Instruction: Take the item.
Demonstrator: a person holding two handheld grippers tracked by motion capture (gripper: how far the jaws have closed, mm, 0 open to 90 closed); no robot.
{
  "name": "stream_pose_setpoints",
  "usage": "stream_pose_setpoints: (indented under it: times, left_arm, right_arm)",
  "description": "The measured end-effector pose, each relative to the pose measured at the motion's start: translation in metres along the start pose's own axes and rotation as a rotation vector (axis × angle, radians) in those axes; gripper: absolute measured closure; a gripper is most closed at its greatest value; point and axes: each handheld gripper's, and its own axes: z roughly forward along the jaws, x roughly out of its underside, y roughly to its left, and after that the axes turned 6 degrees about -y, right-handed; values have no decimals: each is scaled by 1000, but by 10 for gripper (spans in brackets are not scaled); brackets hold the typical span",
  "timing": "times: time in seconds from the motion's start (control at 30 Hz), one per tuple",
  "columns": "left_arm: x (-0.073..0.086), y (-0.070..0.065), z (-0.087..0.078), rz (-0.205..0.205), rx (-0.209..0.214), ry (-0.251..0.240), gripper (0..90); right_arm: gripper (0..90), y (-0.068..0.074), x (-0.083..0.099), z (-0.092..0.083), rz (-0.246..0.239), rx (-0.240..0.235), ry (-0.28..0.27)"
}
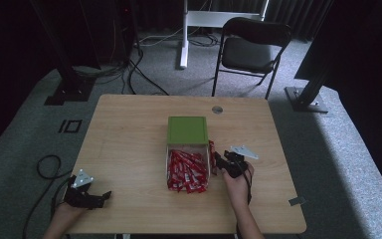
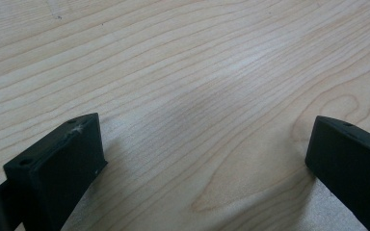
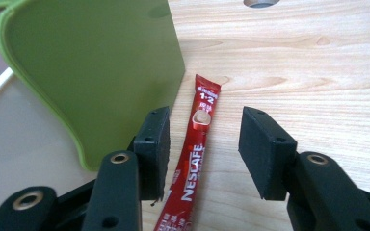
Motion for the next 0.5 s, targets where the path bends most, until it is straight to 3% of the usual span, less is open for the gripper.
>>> stream_pose_setpoints:
  times: [0.23,0.5]
  left_arm:
    - [0,0,0,0,0,0,7]
    - [0,0,0,0,0,0,7]
  right_arm:
    - [440,-7,-1,-4,-57,-42,34]
    - [388,-23,1,-12,-77,-28,33]
